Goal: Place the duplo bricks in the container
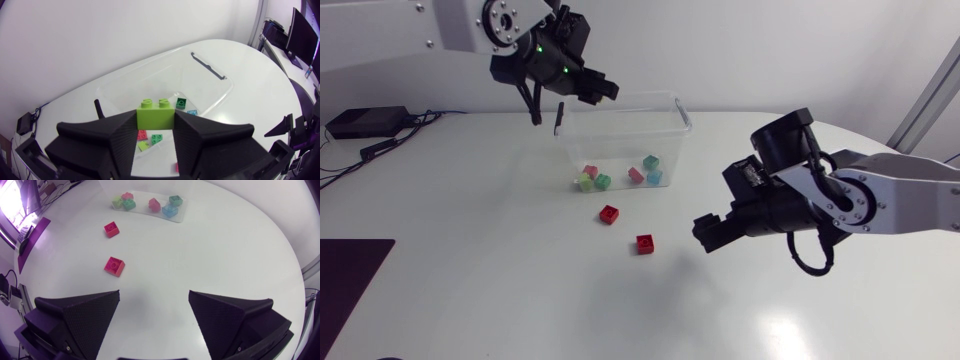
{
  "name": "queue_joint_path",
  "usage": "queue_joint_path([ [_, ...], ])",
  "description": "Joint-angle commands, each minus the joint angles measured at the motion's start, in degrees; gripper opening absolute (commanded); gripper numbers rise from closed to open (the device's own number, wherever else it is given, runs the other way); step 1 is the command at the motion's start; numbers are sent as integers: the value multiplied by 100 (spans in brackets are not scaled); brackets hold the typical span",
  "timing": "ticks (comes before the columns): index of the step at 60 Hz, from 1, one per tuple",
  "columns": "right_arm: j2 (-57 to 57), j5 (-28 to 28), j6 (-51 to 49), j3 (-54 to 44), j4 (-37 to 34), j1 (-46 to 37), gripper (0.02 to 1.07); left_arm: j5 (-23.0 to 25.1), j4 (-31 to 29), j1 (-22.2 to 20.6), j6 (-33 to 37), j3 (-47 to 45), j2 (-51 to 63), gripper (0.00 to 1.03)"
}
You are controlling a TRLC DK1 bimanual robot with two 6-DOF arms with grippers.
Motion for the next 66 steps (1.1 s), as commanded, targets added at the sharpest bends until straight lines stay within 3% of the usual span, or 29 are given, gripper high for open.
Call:
queue_joint_path([
  [1, 203, 69, 102, 157, 58, 131, 102, 59, 303, 112, -128, 135, 326, 21],
  [14, 414, 157, 111, 236, 93, 368, 102, 138, 145, 217, -128, 908, 1187, 21],
  [20, 529, 157, 137, 306, 93, 474, 102, 147, 48, 200, -180, 1040, 1310, 27],
  [23, 608, 157, 137, 359, 93, 579, 102, 147, -5, 182, -189, 1057, 1310, 42],
  [27, 766, 157, 146, 456, 75, 667, 102, 147, -128, 182, -215, 1075, 1293, 73],
  [31, 924, 157, 146, 596, 49, 746, 102, 147, -198, 191, -224, 1022, 1152, 90],
  [38, 1364, 253, 269, 992, -101, 931, 102, 182, -347, 261, -251, 934, 669, 98],
  [48, 2014, 271, 498, 1519, -347, 1124, 102, 279, -743, 376, -251, 882, -17, 98],
  [66, 2963, 570, 1007, 2486, -988, 1300, 99, 454, -1358, 244, 13, -437, -1485, 98],
])
